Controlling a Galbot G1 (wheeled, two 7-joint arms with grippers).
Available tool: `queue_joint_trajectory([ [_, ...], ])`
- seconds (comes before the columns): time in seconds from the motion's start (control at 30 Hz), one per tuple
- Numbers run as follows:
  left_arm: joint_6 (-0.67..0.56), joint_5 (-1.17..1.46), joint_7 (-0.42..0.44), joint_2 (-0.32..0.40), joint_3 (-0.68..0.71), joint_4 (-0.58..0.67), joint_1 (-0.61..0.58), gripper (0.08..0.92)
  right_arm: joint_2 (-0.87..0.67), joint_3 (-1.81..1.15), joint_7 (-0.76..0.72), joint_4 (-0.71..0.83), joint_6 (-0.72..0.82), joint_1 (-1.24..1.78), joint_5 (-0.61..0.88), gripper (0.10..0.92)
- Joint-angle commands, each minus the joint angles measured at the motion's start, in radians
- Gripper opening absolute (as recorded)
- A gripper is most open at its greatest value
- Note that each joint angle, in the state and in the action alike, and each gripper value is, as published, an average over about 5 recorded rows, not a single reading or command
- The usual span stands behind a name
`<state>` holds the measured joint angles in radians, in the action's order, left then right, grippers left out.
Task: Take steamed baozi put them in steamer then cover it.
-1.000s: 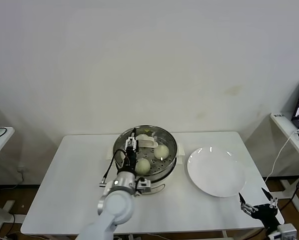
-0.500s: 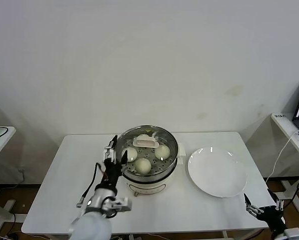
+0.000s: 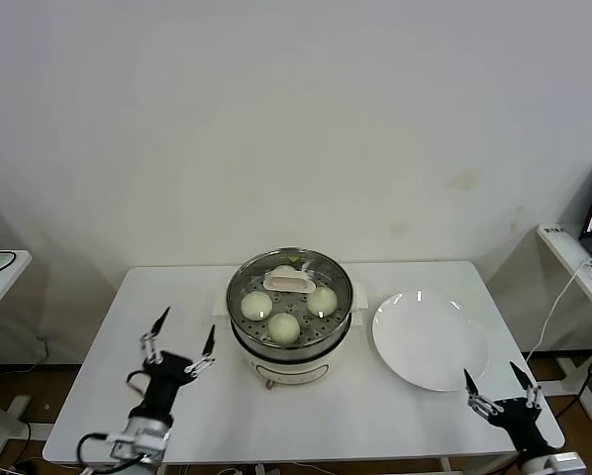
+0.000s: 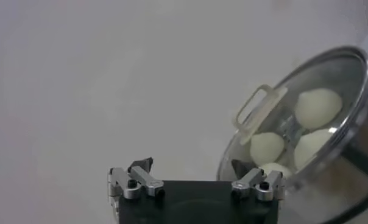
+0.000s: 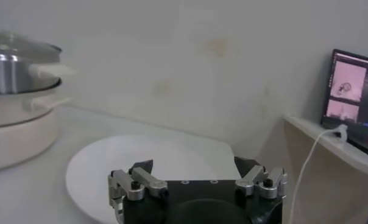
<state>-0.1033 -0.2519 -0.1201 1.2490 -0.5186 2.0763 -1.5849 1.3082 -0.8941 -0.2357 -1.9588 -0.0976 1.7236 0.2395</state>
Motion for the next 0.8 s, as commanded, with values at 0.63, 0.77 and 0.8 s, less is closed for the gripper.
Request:
queue_joint_trajectory([
  [0.63,-0.134,0.341,-0.071,0.16,-0.141,-0.065,-0.164,0.823,0.064,0.113,0.014,-0.016,-0.103,-0.036,0.026,0.823],
  [0.77,-0.113,0.316,-0.071,0.171,-0.135,-0.052,-0.171,0.823,0.065,0.118,0.013,-0.017,-0.102,-0.035,0.025,0.823],
  [0.8,-0.108,0.309,-0.071,0.174,-0.132,-0.051,-0.174,0.823,0.065,0.118,0.013,-0.017,-0.1,-0.035,0.024,0.823],
])
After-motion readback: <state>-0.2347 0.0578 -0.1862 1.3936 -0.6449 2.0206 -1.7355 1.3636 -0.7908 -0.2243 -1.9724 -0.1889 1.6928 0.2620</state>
